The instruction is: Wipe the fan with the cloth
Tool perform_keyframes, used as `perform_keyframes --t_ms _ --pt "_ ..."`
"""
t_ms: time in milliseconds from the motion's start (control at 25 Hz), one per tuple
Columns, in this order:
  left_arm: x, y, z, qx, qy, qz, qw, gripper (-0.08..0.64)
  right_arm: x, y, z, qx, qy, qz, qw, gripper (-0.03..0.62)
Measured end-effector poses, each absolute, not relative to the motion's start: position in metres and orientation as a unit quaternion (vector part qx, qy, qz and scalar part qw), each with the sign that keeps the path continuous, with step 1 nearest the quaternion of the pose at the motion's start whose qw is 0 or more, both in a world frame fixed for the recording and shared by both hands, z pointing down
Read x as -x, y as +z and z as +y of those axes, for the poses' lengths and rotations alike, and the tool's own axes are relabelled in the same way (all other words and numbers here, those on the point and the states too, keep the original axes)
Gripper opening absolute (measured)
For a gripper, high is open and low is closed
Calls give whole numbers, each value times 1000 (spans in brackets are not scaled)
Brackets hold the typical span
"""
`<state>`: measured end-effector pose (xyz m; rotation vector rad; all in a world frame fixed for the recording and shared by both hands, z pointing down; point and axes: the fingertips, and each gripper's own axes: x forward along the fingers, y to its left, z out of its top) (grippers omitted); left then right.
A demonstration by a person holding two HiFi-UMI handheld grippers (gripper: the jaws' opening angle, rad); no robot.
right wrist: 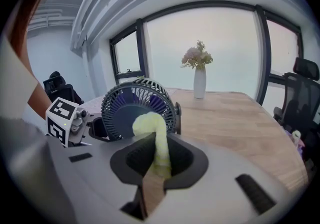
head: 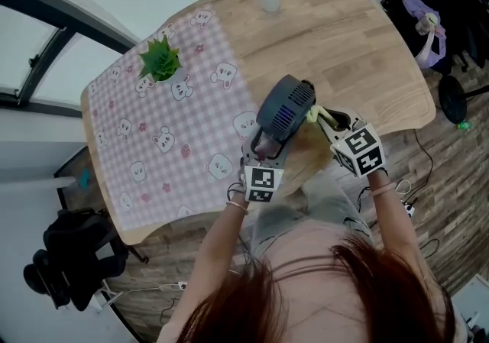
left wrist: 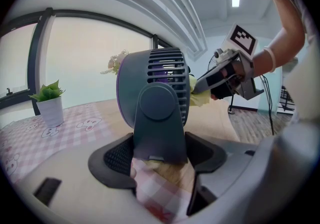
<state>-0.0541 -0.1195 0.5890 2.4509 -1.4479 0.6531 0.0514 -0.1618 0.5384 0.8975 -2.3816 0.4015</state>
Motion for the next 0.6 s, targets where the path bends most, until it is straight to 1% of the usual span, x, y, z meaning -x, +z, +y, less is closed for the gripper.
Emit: perform_keyframes --t_ms 360,600 --pt "54 588 -119 -831 224 -497 114 311 -55 544 -186 -350 153 -879 284 48" --pt "54 588 -120 -829 225 -500 115 311 -76 547 -201 -399 175 -857 275 48"
